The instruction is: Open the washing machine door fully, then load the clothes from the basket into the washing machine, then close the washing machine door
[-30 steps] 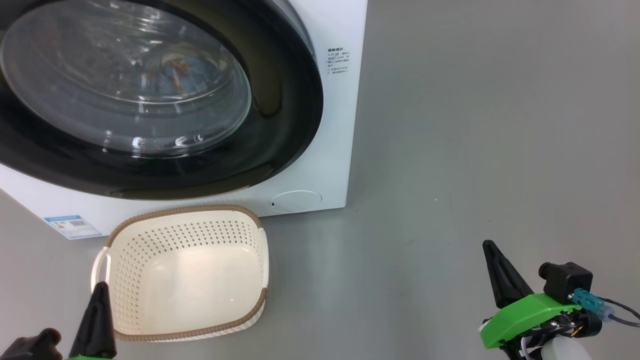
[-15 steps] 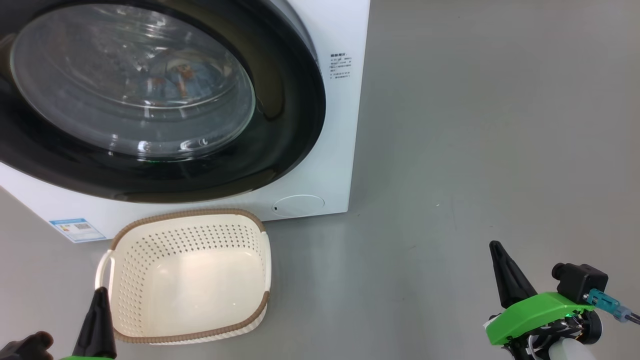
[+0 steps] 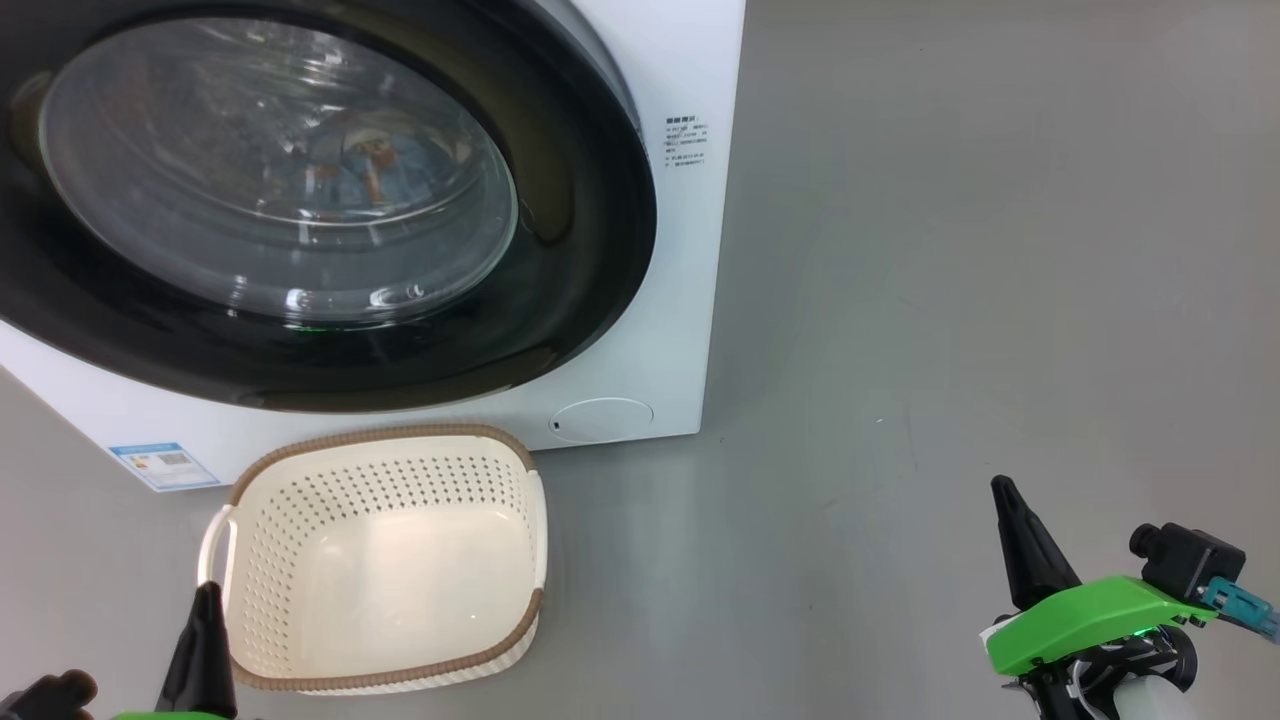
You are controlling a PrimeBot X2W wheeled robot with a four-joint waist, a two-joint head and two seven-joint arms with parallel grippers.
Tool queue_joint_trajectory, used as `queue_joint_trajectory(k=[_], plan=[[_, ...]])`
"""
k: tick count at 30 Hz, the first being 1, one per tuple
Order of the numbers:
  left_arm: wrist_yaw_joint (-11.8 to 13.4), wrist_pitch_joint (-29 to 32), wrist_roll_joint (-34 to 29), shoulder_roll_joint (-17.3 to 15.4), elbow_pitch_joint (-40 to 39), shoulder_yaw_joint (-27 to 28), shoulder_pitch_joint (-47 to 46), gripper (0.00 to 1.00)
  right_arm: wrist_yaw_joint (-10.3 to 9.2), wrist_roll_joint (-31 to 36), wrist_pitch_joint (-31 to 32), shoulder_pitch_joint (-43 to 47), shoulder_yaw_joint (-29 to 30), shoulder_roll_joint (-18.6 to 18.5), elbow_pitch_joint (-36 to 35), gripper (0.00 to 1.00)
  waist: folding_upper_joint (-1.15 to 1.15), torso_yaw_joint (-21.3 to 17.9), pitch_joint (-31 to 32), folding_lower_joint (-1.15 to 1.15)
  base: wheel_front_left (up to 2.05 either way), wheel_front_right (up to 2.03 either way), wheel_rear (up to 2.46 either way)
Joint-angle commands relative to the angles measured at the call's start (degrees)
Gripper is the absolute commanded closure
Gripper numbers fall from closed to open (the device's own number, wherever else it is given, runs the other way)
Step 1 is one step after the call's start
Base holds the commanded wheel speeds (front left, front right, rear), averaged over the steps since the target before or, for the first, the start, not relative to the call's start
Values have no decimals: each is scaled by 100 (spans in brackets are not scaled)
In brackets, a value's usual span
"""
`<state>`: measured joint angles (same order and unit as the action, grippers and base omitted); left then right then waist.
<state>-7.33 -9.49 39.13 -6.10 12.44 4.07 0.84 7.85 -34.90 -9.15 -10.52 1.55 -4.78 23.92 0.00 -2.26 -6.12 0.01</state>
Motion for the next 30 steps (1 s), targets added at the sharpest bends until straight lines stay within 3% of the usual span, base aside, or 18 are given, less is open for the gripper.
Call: queue_joint_trajectory(k=[1, 30], plan=[[-5, 38, 131, -75, -97, 78, -228, 100, -10, -142, 18, -21, 15, -17, -169, 100, 0, 3, 6, -1, 0, 0, 0], [-10, 518, 1788, 36, -3, 113, -388, 100, -18, -1911, 510, 116, 170, 49, -424, 100, 0, 74, 196, -1, 0, 0, 0]])
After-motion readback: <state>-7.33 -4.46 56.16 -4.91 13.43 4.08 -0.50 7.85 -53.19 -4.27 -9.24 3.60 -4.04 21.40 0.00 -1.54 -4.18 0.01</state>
